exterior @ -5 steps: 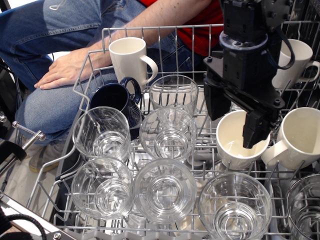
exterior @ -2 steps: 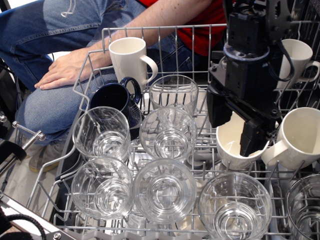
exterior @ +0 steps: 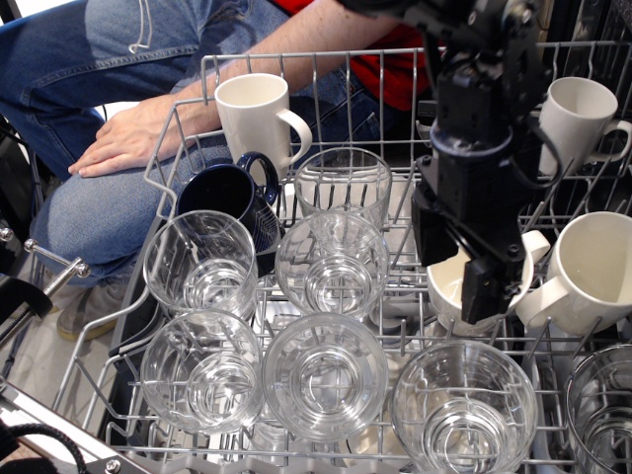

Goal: Pick up glass cup

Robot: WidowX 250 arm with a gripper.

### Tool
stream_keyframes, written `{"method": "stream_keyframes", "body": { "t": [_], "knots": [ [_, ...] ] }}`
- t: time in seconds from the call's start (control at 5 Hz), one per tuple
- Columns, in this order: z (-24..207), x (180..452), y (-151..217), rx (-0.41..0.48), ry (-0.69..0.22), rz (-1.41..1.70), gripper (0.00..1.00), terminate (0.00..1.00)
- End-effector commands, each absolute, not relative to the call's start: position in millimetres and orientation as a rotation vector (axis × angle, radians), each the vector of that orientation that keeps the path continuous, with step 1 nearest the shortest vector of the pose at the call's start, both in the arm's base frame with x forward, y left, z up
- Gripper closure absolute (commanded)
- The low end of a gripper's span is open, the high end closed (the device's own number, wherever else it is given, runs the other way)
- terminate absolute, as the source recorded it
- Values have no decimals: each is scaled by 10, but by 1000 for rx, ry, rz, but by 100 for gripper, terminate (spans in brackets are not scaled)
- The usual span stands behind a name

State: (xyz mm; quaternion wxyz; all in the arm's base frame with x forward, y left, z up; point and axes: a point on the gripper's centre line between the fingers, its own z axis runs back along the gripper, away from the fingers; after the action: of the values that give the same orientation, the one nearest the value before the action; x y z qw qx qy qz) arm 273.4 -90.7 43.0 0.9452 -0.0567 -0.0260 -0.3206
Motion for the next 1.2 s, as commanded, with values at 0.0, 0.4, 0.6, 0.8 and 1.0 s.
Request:
{"method": "stream_keyframes", "body": {
  "t": [0.0,0.4,0.6,0.8,1.0],
  "knots": [
    [311,2880,-913,-130,-88,-743,0,0],
    [81,2972,-887,-121,-69,-735,0,0],
    [-25,2954,-898,-158,-71,-693,0,0],
    [-91,2913,-901,-161,-62,-689,0,0],
    [-135,2821,-888,-153,-63,-696,0,0]
  ]
}}
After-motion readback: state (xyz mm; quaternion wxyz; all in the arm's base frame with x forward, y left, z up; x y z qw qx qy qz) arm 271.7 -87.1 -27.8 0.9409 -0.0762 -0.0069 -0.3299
